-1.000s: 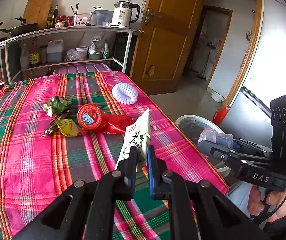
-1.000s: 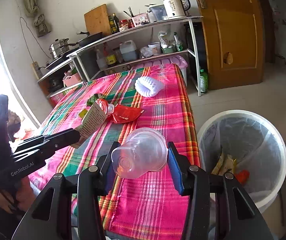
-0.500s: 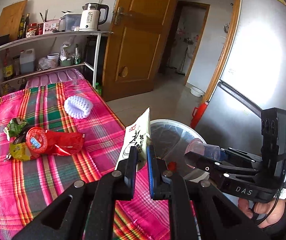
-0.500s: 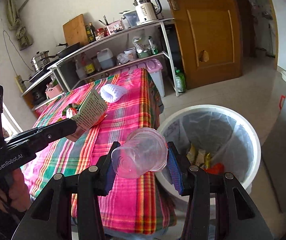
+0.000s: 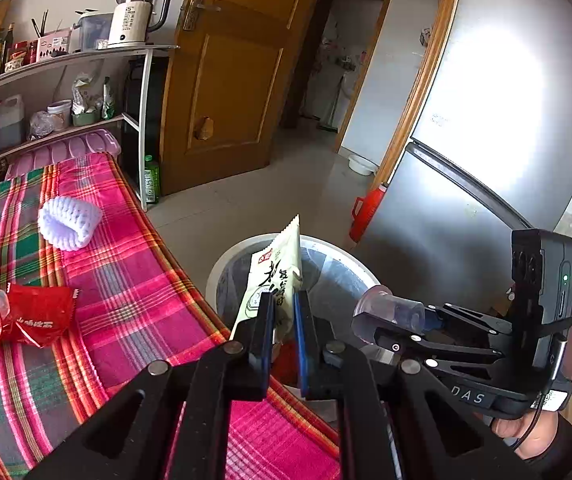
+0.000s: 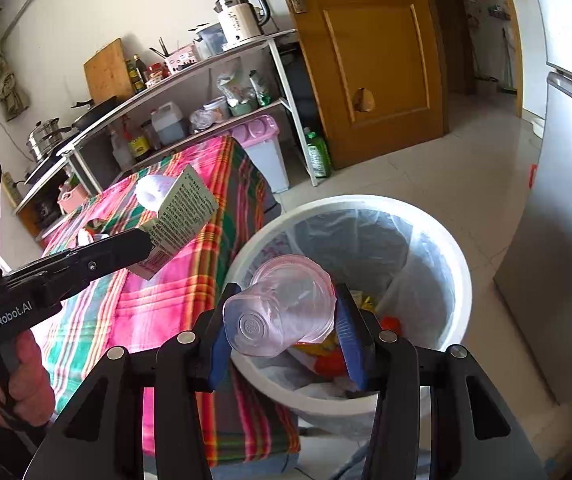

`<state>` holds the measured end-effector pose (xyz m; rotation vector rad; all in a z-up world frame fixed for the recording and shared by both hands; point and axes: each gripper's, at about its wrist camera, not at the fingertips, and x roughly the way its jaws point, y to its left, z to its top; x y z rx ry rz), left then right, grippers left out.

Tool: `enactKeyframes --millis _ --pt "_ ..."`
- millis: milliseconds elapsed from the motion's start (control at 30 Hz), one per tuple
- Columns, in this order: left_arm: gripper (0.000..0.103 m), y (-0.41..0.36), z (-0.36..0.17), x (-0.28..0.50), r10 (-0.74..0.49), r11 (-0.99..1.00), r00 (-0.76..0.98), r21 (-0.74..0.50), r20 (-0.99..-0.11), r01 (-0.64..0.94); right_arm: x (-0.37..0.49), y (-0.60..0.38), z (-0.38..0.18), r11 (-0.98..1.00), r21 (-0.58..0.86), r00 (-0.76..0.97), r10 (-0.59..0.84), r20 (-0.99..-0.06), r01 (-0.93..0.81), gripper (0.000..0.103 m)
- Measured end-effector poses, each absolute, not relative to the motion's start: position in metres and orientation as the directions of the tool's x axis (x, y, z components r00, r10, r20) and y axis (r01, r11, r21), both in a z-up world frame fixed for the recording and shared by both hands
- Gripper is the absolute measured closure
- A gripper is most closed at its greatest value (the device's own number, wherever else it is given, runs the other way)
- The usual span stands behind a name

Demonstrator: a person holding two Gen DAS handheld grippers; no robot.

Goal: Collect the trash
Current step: 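Carry the cups and white packet over the trash bin and open both tools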

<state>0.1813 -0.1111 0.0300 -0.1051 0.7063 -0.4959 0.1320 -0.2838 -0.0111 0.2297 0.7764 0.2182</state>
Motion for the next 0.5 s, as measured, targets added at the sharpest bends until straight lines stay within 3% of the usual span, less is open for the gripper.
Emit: enactKeyframes --millis 500 --pt "0.092 -0.137 0.003 0.214 -0.493 0.864 0.597 -0.277 -0.633 0.420 0.155 -0.306 -0.034 0.959 0.280 0.674 0.227 -0.703 -0.031 0.055"
